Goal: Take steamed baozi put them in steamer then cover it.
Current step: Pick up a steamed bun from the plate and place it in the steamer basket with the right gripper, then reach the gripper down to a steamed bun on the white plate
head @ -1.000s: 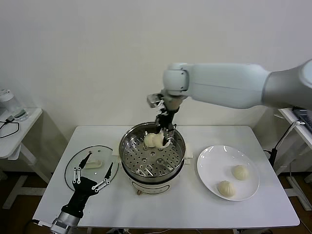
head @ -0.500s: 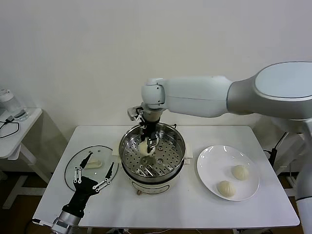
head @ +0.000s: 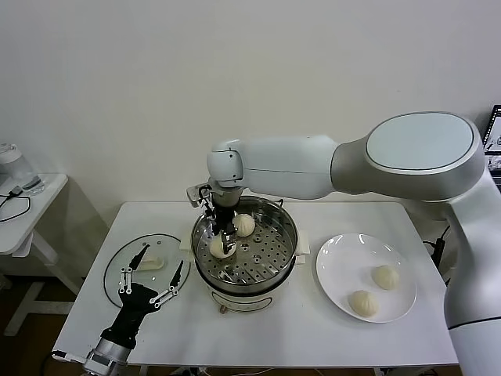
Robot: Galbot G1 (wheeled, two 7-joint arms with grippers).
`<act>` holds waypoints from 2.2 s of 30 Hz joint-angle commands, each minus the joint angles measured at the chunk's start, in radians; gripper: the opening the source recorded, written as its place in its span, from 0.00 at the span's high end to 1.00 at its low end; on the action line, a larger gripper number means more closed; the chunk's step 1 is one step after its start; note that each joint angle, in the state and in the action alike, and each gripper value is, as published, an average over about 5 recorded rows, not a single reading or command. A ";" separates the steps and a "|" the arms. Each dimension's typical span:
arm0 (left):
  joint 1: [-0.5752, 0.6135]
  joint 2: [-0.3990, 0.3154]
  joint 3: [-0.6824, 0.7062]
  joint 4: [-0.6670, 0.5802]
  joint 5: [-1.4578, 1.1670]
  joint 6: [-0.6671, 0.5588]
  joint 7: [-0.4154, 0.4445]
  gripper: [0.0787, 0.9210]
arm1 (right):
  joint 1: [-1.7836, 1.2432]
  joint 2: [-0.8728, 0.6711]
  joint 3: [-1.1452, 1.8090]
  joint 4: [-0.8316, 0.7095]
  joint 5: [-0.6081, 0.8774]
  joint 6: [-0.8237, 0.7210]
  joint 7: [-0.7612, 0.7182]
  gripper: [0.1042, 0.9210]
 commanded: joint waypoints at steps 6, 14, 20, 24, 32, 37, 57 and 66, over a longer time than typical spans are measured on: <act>0.000 -0.002 -0.006 0.002 0.000 0.000 -0.001 0.12 | -0.022 0.010 0.013 -0.002 -0.013 -0.002 0.015 0.13; 0.007 -0.008 -0.011 -0.007 0.001 0.002 -0.001 0.12 | 0.082 -0.235 0.089 0.227 -0.075 0.002 0.005 0.12; 0.011 -0.011 -0.014 -0.010 0.012 0.001 -0.001 0.12 | 0.192 -0.556 0.119 0.407 -0.158 0.042 -0.078 0.12; 0.014 -0.012 -0.015 -0.013 0.018 0.002 -0.001 0.12 | 0.230 -0.740 0.103 0.420 -0.245 0.112 -0.176 0.12; 0.014 -0.012 -0.010 -0.018 0.023 0.007 -0.001 0.12 | 0.077 -0.989 0.085 0.397 -0.408 0.195 -0.267 0.12; 0.015 -0.012 -0.014 -0.021 0.023 0.011 0.000 0.12 | -0.134 -1.049 0.165 0.387 -0.505 0.210 -0.271 0.12; 0.027 -0.018 -0.010 -0.003 0.038 0.012 -0.004 0.12 | -0.439 -0.972 0.312 0.290 -0.583 0.187 -0.139 0.12; 0.023 -0.017 -0.023 -0.002 0.035 0.012 -0.005 0.12 | -0.455 -0.950 0.328 0.261 -0.592 0.183 -0.125 0.12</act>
